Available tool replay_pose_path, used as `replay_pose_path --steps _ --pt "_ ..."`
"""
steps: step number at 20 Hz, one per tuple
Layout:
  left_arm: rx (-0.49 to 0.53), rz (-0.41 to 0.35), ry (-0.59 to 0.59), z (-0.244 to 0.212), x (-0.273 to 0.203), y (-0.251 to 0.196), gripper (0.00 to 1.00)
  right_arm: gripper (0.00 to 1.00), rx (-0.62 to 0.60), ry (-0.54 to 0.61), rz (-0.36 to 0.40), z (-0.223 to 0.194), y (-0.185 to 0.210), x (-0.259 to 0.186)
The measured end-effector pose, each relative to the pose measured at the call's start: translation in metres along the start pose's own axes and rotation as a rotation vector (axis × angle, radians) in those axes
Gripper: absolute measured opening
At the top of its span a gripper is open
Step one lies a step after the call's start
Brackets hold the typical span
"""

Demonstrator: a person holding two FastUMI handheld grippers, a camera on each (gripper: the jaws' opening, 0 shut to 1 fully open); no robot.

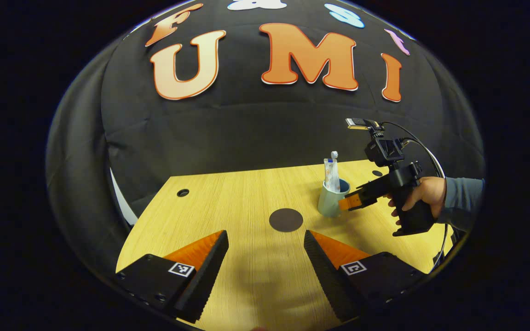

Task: Put the toothbrush and toothpaste on the desktop into the cup, then pick up the cup and place it on the coaster on the desktop.

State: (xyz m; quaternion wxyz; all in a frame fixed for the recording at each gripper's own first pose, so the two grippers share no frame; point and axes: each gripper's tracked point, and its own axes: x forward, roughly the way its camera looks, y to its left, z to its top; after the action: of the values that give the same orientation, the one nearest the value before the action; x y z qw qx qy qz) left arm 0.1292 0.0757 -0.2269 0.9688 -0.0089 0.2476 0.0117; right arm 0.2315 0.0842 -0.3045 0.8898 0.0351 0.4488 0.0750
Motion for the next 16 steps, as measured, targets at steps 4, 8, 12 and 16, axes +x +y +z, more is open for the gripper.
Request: replay_pose_path --steps 4,8,12,16 --pt "-0.032 -0.01 0.027 -0.008 0.002 0.004 0.99 0.43 0.025 0.041 0.005 -0.005 0.006 0.01" --pt "-0.038 -0.017 0.036 -0.011 0.002 0.006 0.99 0.22 0.005 0.033 -0.018 -0.004 0.008 0.011" --pt "-0.042 -0.016 0.04 -0.012 0.002 0.009 0.99 0.11 0.047 0.037 0.001 -0.003 0.013 0.008" --pt "-0.05 -0.009 0.037 -0.012 0.0 0.017 0.99 0.11 0.015 -0.01 0.005 0.005 0.013 0.006"
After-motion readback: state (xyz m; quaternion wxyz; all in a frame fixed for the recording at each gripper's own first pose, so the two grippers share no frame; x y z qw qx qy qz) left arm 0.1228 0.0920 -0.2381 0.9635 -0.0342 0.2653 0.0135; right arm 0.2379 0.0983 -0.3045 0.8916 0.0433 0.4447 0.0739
